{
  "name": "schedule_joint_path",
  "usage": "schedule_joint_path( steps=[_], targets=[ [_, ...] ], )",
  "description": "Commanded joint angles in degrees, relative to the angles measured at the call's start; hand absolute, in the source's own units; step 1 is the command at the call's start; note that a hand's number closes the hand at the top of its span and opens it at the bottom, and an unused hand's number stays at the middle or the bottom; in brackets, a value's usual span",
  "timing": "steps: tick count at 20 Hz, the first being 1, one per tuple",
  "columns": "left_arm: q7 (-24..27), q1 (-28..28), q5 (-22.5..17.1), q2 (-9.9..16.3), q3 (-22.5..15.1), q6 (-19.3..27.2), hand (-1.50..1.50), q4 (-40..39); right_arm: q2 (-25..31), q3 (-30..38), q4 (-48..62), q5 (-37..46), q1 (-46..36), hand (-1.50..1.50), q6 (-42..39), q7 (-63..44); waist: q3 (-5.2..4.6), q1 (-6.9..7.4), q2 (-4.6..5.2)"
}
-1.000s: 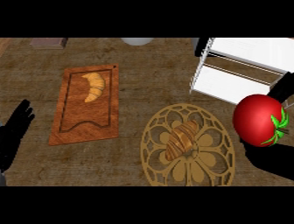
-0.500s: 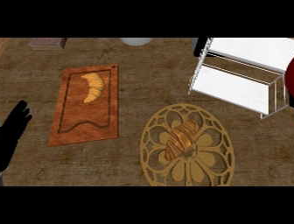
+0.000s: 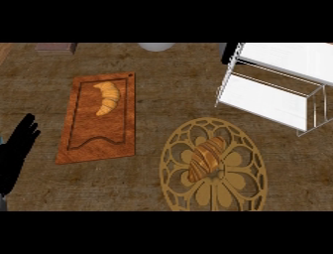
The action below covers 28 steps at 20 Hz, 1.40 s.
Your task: Pick the tomato from the placemat and place it in the tiered shelf
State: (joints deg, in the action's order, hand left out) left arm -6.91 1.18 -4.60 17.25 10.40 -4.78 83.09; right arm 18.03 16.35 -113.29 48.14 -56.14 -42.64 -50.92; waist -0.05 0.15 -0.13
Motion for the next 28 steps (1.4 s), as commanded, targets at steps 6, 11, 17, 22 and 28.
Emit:
schedule_joint_path(
  steps=[6,11,17,22,28],
  targets=[
    [0.39,1.95,0.84,-1.55,-0.47,0.01,0.00,3.32,6.60,-0.18,13.21,5.01,4.74,1.50,9.49,8.21,0.06,0.45,0.15],
    [1.83,-2.13,0.43,0.17,1.56,-2.03,0.00,-4.13,4.44,0.41,19.52,5.19,4.02,1.50,16.97,9.30,0.03,0.21,0.20],
    [-1.40,-1.41,2.60,-2.18,-0.71,0.71,0.00,1.49,6.60,1.56,32.44,6.11,7.05,1.50,26.16,17.99,0.07,0.46,0.35],
    [3.99,-1.55,1.48,-0.21,2.55,-2.16,0.00,-5.44,7.02,3.94,36.82,7.01,5.68,-1.50,31.28,14.87,0.03,0.30,0.29],
    [-2.20,-1.73,2.77,-2.78,0.23,0.33,0.00,0.94,9.53,1.67,41.68,6.57,6.89,-1.50,33.27,21.35,0.06,0.31,0.19]
  ],
)
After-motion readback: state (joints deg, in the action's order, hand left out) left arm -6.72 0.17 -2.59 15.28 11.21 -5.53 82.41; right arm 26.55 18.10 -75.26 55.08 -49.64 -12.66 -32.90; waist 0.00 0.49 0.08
